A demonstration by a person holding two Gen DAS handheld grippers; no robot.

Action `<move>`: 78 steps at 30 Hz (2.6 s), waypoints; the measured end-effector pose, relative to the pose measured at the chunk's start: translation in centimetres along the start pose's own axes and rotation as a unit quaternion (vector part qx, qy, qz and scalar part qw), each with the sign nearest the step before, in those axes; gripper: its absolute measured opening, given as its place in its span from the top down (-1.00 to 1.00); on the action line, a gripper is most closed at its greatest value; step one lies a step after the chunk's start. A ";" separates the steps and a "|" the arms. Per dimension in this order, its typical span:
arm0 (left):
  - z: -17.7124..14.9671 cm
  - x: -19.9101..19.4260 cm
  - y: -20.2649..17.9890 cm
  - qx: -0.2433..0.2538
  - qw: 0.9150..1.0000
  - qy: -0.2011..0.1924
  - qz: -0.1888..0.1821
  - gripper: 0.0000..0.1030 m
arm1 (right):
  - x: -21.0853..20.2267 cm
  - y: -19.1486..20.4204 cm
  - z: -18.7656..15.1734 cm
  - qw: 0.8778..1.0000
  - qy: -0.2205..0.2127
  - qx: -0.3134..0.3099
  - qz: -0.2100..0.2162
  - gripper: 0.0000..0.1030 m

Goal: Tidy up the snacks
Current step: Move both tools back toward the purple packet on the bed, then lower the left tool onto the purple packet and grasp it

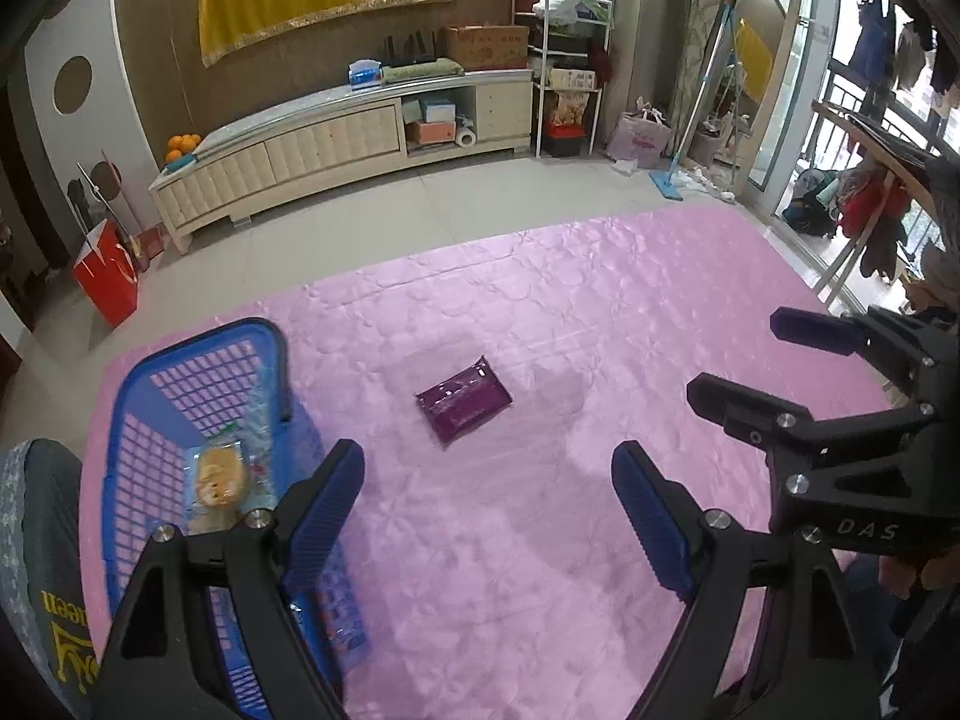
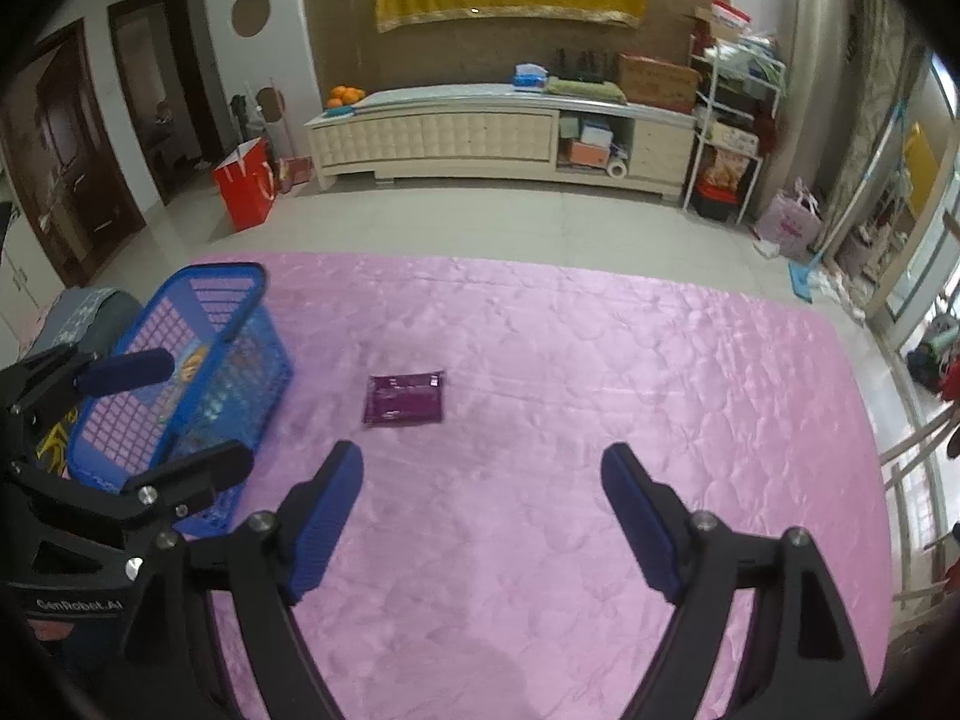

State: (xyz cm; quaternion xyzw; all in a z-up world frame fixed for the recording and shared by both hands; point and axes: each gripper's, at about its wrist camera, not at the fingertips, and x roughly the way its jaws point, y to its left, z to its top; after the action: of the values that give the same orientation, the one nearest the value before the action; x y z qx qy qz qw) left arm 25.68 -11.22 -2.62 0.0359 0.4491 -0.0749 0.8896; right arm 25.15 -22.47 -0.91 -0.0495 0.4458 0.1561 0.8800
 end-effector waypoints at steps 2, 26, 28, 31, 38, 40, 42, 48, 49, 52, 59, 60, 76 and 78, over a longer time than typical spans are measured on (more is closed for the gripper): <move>0.3 1.1 -0.3 -0.008 1.000 0.003 0.008 -0.61 | 1.0 -0.9 -0.1 1.000 0.006 0.003 -0.008 -0.67; 1.5 16.3 2.6 -0.107 0.991 0.074 0.034 -0.61 | 14.0 -5.0 1.5 0.998 0.063 0.022 -0.007 -0.67; 1.5 17.3 2.5 -0.102 0.991 0.084 0.037 -0.61 | 14.6 -5.2 1.3 0.998 0.066 0.020 -0.006 -0.67; 1.6 18.4 2.8 -0.109 0.989 0.092 0.036 -0.61 | 15.4 -5.3 1.1 0.997 0.076 0.012 -0.013 -0.67; 1.9 20.5 3.0 -0.125 0.987 0.097 0.023 -0.61 | 15.8 -5.2 1.7 0.997 0.071 0.005 -0.022 -0.67; 2.0 21.1 3.1 -0.132 0.986 0.101 0.024 -0.61 | 16.1 -5.2 1.5 0.997 0.076 0.005 -0.022 -0.67; 1.8 21.8 3.1 -0.131 0.984 0.113 0.032 -0.61 | 16.5 -5.2 1.5 0.997 0.080 0.006 -0.021 -0.67; 1.3 22.2 3.2 -0.137 0.984 0.102 0.042 -0.66 | 17.0 -5.2 1.2 0.996 0.088 0.007 -0.018 -0.67; 1.4 22.4 3.0 -0.132 0.984 0.107 0.047 -0.66 | 17.1 -5.1 1.3 0.996 0.089 0.006 -0.018 -0.67; 1.5 22.7 2.2 -0.116 0.985 0.109 0.063 -0.72 | 17.0 -5.0 1.3 0.996 0.087 0.003 -0.020 -0.67; 1.4 23.2 2.3 -0.137 0.981 0.113 0.072 -0.83 | 16.6 -5.0 1.5 0.997 0.081 0.005 -0.017 -0.67; 1.4 23.0 2.3 -0.139 0.981 0.111 0.073 -0.77 | 16.6 -5.0 1.5 0.997 0.081 0.004 -0.018 -0.67; 1.1 19.6 1.7 -0.146 0.984 0.092 0.035 -0.03 | 16.0 -4.2 1.7 0.996 0.088 -0.004 -0.017 -0.67; 1.2 18.6 1.6 -0.139 0.986 0.081 0.034 -0.03 | 15.4 -4.2 1.9 0.996 0.082 -0.005 -0.017 -0.67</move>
State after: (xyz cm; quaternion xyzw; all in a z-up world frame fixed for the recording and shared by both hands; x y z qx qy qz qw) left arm 37.82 -11.66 -16.84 -0.0670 0.5246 0.0216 0.8484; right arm 36.44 -22.48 -12.30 -0.0746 0.5150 0.1385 0.8426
